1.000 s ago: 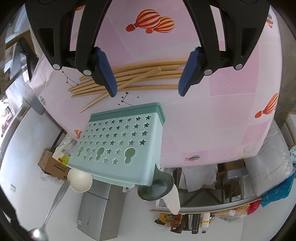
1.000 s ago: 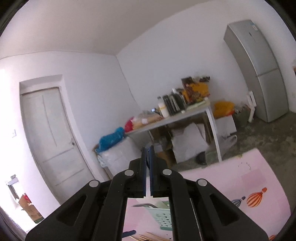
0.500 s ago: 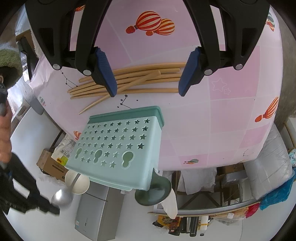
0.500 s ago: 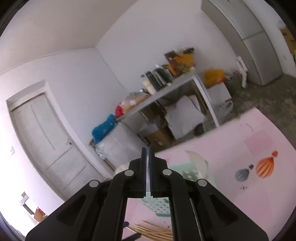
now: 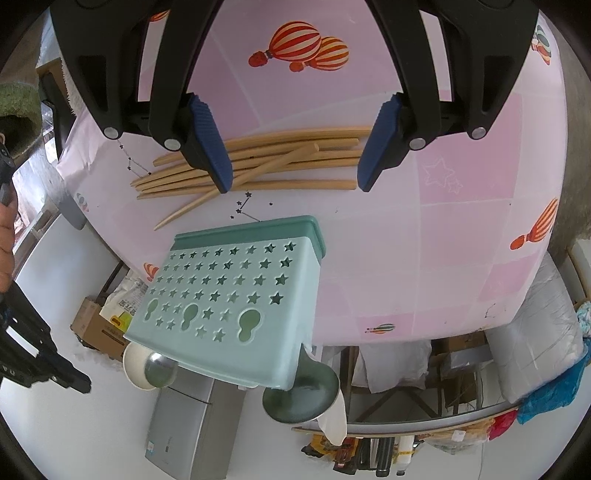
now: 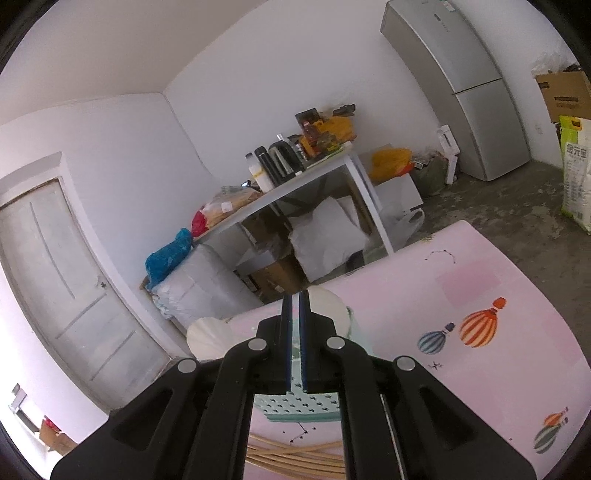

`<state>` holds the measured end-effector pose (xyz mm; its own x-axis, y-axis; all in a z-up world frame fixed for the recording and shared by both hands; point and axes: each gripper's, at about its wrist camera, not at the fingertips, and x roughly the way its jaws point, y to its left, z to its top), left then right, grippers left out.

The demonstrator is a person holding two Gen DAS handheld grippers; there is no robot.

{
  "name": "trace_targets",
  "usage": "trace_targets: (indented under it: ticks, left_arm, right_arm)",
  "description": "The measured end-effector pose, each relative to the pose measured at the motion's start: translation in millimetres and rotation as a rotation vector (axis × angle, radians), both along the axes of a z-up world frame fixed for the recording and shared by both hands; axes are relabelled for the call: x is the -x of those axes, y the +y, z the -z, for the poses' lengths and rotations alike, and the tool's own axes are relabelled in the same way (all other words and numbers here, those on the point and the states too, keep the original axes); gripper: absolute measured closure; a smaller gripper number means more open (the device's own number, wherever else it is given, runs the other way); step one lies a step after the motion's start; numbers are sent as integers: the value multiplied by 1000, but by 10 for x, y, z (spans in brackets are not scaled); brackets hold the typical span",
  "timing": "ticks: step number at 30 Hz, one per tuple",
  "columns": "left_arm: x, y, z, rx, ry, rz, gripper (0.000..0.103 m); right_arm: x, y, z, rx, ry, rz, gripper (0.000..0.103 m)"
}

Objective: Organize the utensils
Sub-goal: 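Move both open grippers back above the wooden chopsticks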

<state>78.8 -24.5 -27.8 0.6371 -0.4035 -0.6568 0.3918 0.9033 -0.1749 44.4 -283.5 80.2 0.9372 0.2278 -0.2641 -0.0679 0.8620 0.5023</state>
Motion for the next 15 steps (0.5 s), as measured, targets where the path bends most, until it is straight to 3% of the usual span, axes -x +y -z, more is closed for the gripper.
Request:
trace_targets:
  ticks: [5,10,15]
  left_arm:
    - [-8,32,7,2,-2,-8,35]
    - [-13,68,38,11,7,-15,33]
    - [-20,59,118,5,39,-7,32]
  right_arm:
    - [166,37,51,51,16,27,67]
    - [429,108,310,74,91,49,59]
    - [567,143,721,48,233,59,58]
